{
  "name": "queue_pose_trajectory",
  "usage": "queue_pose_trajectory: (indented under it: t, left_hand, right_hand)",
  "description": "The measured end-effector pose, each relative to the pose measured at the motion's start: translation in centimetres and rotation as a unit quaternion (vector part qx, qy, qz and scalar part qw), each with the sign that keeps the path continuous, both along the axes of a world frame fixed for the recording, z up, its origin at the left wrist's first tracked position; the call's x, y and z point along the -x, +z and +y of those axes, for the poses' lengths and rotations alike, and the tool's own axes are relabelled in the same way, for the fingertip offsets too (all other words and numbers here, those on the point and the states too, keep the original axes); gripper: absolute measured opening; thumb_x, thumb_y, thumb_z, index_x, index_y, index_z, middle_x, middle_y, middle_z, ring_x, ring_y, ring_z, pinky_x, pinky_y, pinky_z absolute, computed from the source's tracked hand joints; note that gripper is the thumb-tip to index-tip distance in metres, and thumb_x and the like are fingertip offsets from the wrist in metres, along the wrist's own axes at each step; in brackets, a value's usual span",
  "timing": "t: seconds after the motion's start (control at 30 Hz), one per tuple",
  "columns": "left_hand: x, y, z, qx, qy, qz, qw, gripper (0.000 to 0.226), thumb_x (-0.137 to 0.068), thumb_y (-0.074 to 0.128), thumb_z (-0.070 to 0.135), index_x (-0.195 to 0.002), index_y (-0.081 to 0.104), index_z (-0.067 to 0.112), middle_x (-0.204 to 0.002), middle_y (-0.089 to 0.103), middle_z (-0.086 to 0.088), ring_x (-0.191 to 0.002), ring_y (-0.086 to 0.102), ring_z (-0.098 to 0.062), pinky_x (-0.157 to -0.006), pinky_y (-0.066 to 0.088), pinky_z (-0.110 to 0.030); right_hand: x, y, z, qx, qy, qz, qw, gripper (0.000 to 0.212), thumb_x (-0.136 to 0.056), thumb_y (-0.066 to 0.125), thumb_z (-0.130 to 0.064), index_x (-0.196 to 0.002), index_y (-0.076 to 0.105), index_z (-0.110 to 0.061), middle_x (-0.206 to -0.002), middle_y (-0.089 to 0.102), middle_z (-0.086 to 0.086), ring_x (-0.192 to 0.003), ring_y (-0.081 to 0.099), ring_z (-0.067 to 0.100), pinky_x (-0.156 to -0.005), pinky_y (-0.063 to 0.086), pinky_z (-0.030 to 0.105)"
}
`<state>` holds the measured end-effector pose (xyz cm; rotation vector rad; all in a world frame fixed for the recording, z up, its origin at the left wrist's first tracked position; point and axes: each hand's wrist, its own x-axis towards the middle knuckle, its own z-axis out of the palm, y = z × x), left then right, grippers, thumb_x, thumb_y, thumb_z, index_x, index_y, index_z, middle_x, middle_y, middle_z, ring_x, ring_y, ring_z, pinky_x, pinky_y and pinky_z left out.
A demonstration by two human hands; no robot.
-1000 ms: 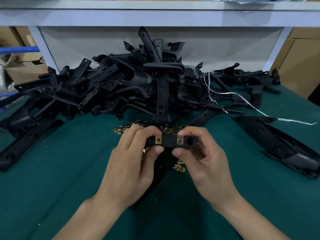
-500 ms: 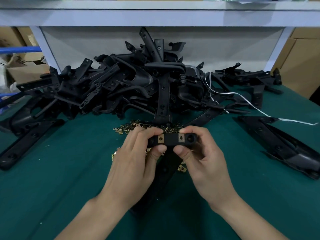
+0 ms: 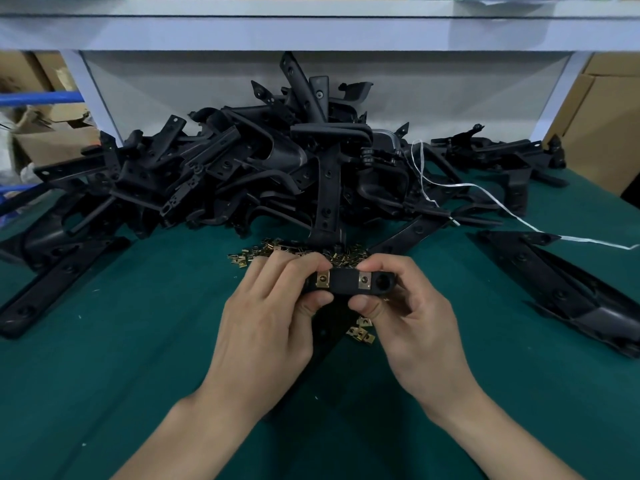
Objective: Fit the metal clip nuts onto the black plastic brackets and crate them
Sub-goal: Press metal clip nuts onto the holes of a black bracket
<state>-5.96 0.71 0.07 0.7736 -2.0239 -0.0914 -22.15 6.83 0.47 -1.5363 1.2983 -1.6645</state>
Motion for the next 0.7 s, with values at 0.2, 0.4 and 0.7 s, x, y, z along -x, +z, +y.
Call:
queue_pose_trajectory:
  t: [0.2,0.4,0.7]
  left_hand:
    - [-0.1,-0.2,-0.1,-0.009,0.002,0.001,1.0,0.021,-0.099,0.049,0.026,-0.119,0.054,0.023,-0.109,0.051,0.017,-0.093,0.051,-0.013,-0.074,0.045,-0.033]
    - [-0.1,-0.1,-0.1,-0.082,-0.028,0.025,0.996,0.028,-0.1,0.049,0.039,-0.127,0.051,0.031,-0.117,0.053,0.022,-0.109,0.057,-0.006,-0.082,0.053,-0.035]
    - [-0.9,1.5,-1.0,-0.311,-0.149,0.285,0.894,0.028,-0.101,0.048,0.027,-0.124,0.065,0.023,-0.096,0.074,-0.005,-0.096,0.069,-0.02,-0.089,0.052,-0.035]
  right_hand:
    - [0.0,-0.2,-0.1,0.002,0.002,-0.004,1.0,0.033,-0.091,0.072,-0.01,-0.102,0.064,-0.04,-0.086,0.068,-0.009,-0.07,0.057,0.01,-0.064,0.044,0.011]
    - [0.7,-0.9,-0.5,0.001,-0.038,0.089,0.995,0.029,-0.095,0.069,-0.023,-0.112,0.058,-0.044,-0.106,0.066,-0.015,-0.1,0.065,0.009,-0.08,0.048,0.014]
    - [1.7,-0.8,-1.5,-0.008,0.03,-0.145,0.989,0.019,-0.092,0.069,-0.023,-0.107,0.067,-0.034,-0.103,0.069,-0.003,-0.098,0.068,0.016,-0.087,0.055,0.027]
